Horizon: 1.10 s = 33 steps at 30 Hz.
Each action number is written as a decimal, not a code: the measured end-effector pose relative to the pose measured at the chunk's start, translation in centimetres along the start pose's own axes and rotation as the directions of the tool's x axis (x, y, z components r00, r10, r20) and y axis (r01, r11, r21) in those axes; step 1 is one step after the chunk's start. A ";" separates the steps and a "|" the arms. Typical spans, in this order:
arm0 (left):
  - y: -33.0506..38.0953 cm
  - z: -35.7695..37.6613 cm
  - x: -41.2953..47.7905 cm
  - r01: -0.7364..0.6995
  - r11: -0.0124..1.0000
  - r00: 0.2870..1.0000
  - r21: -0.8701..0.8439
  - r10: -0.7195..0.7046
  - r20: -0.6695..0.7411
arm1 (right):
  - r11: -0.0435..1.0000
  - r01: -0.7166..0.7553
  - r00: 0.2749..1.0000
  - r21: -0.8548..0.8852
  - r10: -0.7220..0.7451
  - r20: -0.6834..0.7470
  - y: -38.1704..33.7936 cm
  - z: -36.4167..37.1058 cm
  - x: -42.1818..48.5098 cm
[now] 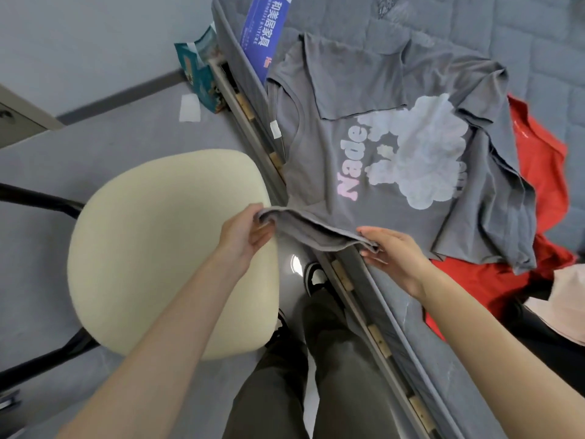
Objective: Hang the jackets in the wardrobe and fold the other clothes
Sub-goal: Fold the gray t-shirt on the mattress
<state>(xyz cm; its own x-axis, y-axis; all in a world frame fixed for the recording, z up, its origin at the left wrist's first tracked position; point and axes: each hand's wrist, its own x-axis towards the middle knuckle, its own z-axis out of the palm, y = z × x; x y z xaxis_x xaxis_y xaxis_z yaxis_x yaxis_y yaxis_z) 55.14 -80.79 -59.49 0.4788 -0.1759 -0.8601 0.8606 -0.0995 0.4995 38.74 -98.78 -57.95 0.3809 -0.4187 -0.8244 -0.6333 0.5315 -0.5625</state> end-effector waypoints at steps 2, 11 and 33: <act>1.9 2.4 1.0 -0.019 1.000 0.998 0.002 0.019 0.054 | 0.997 -0.008 1.000 0.081 0.010 -0.025 -1.7 -0.4 1.5; 6.1 11.5 6.3 -0.233 0.960 0.933 0.158 0.175 0.315 | 0.945 0.325 0.923 0.031 -0.310 -0.226 -8.8 -0.7 8.5; 1.6 10.5 18.4 -0.106 0.964 0.994 0.244 0.100 0.038 | -0.175 0.590 0.675 -0.788 -0.428 0.601 -22.3 10.6 24.5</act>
<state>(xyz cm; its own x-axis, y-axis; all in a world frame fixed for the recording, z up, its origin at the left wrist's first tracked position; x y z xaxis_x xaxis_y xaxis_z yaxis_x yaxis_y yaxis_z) 63.51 -94.47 -73.45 0.5554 -0.2223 -0.8013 0.7365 -0.3159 0.5981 69.35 -113.06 -66.28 0.9330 -0.0679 -0.3533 -0.1953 -0.9204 -0.3388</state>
